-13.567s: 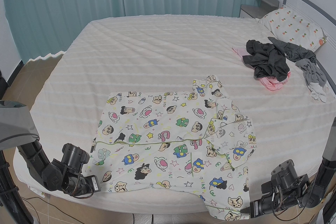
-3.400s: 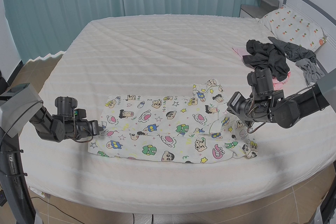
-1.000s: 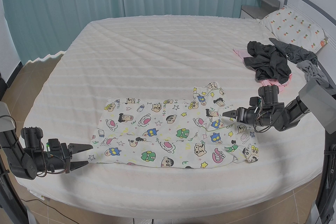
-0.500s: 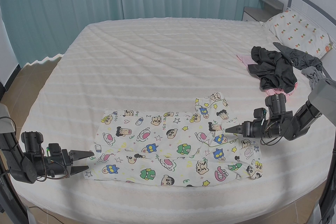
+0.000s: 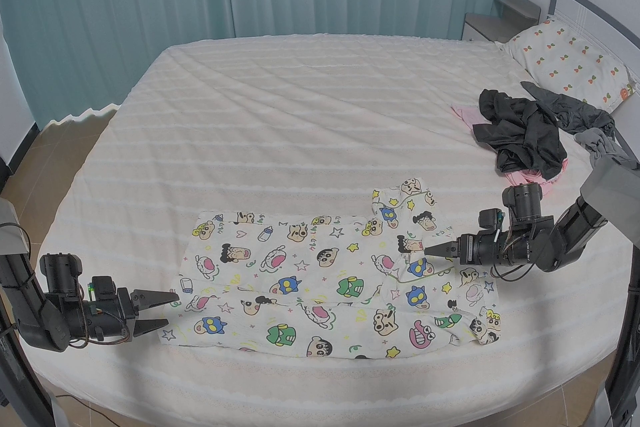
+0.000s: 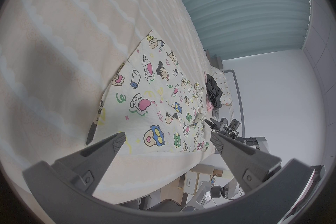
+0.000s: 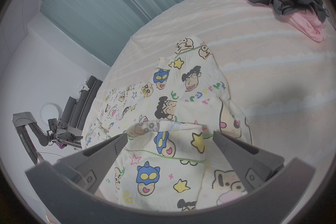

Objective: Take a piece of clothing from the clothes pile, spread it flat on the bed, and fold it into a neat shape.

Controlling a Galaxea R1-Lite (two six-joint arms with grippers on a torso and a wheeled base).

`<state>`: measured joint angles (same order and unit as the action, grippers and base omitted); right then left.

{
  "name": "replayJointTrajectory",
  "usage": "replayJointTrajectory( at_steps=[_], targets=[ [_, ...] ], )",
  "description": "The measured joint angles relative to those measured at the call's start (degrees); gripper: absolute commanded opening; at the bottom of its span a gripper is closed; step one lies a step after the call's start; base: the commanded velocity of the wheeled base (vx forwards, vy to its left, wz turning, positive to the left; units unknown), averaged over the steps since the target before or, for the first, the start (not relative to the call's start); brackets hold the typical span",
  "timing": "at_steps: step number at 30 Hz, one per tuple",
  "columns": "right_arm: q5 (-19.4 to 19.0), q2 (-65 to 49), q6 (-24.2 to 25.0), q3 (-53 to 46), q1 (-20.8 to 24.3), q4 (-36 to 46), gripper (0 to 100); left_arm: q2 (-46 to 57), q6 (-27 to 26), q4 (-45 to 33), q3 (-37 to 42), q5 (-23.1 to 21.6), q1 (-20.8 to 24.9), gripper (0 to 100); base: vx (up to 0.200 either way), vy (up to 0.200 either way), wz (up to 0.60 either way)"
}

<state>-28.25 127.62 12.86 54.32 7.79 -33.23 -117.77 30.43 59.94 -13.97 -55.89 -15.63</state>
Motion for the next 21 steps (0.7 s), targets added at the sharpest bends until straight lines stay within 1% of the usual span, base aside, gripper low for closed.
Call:
replayJointTrajectory(
  at_steps=[10,11,21],
  targets=[
    [-0.38,3.24,0.30,1.55,0.33,0.01,100,-0.04,-0.13,-0.02,0.15,0.09,-0.10,100,0.000,0.000,0.00],
    [-0.38,3.41,0.38,1.66,0.37,0.06,0,-0.04,-0.13,0.00,0.15,0.11,-0.10,100,0.000,0.000,0.00],
    [-0.30,4.00,0.38,1.29,0.48,-0.02,0,-0.11,-0.13,-0.02,0.20,0.11,-0.22,100,0.000,0.000,0.00]
  ],
)
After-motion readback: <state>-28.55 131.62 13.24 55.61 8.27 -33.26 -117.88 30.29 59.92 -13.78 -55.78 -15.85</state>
